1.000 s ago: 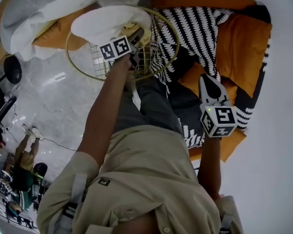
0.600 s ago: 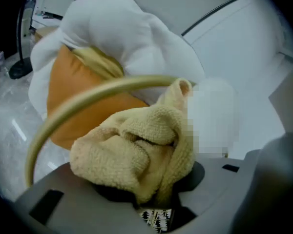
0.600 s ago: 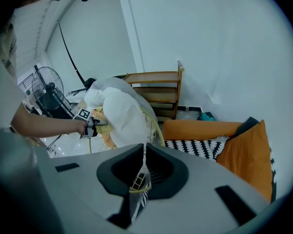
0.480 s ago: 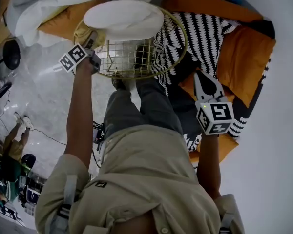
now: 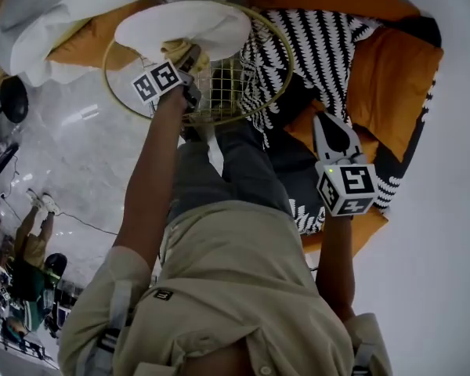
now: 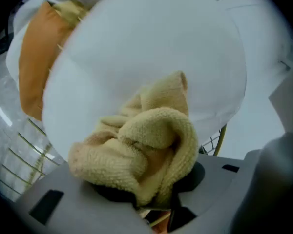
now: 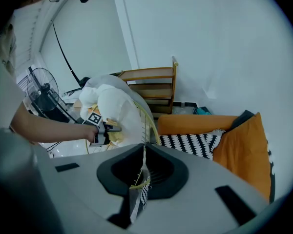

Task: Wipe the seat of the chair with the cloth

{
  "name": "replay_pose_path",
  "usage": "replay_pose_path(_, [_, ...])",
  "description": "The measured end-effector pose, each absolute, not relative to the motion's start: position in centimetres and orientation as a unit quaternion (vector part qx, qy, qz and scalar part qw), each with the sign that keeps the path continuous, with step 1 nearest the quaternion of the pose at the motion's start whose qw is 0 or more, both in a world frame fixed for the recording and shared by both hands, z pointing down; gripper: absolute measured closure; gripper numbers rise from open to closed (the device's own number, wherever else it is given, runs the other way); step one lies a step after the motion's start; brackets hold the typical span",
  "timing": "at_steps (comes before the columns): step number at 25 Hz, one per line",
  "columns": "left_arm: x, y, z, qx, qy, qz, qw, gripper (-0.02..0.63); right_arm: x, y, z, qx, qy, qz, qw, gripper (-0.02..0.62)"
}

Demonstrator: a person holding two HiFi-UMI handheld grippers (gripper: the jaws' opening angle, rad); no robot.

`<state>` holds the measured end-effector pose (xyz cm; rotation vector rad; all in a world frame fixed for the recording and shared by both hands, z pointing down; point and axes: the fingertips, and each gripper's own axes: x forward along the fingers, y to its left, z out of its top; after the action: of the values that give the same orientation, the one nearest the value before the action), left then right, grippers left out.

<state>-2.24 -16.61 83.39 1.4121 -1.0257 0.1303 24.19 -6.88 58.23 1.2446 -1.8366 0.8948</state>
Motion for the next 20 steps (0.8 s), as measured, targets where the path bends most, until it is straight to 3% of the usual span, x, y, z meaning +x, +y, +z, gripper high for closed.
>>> replay_pose_path(5, [8.3,-16.5,84.9,0.629,-0.394,0.032,0.67,0.431,26.7,-5.1,59.6,0.498,-0.692,0.363,0.376,0.568])
replay_pose_path(9, [10.3,-15.5,85.3,0.628,-0.382,0.036,0.677,0.433,27.3,-4.1,60.0,0.504,-0.68,0.373,0.381,0.568])
replay_pose_path(14, [6.0,-15.2,87.2,0.616,-0.405,0.048,0.674,0.433,26.1,-5.1,60.9,0.491,-0.689,0.373,0.382,0.568])
replay_pose_path(20, [-6.1,-13.9,89.4,0.585,-0.473,0.077,0.655,0.433,23.5,-6.4,61.3,0.467,-0.705,0.369,0.387,0.568])
